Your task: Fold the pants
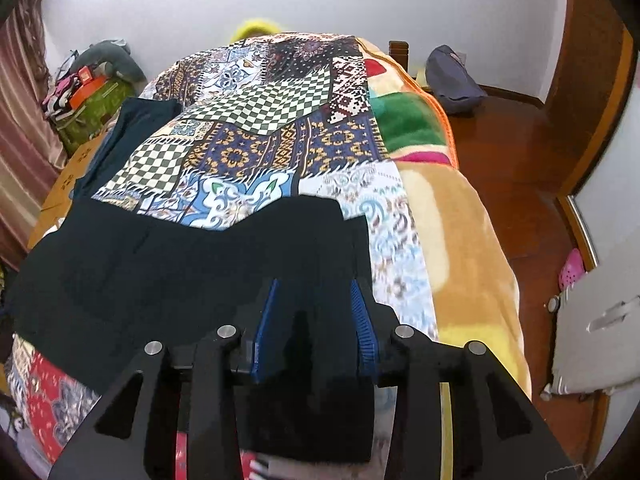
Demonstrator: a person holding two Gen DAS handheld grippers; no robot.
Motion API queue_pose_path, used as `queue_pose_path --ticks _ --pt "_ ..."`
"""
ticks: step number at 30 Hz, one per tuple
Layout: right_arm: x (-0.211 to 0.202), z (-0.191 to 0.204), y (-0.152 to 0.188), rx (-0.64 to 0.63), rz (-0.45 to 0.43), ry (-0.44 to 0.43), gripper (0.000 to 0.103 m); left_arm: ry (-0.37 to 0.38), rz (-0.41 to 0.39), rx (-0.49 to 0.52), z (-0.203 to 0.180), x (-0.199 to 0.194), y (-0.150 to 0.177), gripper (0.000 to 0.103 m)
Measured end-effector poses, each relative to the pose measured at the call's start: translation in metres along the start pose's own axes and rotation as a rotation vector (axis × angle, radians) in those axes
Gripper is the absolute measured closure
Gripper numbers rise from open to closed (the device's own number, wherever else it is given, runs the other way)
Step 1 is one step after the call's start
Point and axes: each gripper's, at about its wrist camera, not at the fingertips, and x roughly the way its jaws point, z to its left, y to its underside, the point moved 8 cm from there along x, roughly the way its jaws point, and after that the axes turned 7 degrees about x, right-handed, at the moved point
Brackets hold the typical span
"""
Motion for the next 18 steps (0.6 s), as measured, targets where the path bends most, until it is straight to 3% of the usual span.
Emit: queue_pose_path --ticks 3,6,13,17,18 --pt "0.012 -0.001 -0.007 -0.007 0.014 0.001 0.069 -0.043 -0.028 -0.043 0.021 -0.001 -0.014 0.047" --pt "0.025 0.0 -0.012 -0.025 0.021 0.015 0.069 -0.088 -0.022 -0.065 0.038 0.012 -0.026 0.045" --pt "0.059 -0.001 -0.019 -0.052 0.087 0.051 0.069 -0.115 0.08 -0.118 0.072 0.077 -0.033 0.041" --pt "0.068 0.002 -0.014 -0.116 0.102 0.097 0.07 -0.058 0.156 -0.192 0.079 0.112 -0.018 0.041" --pt "0.068 0.002 -0.013 -0.142 0.093 0.125 0.078 -0.039 0.158 -0.216 0.08 0.116 -0.014 0.041"
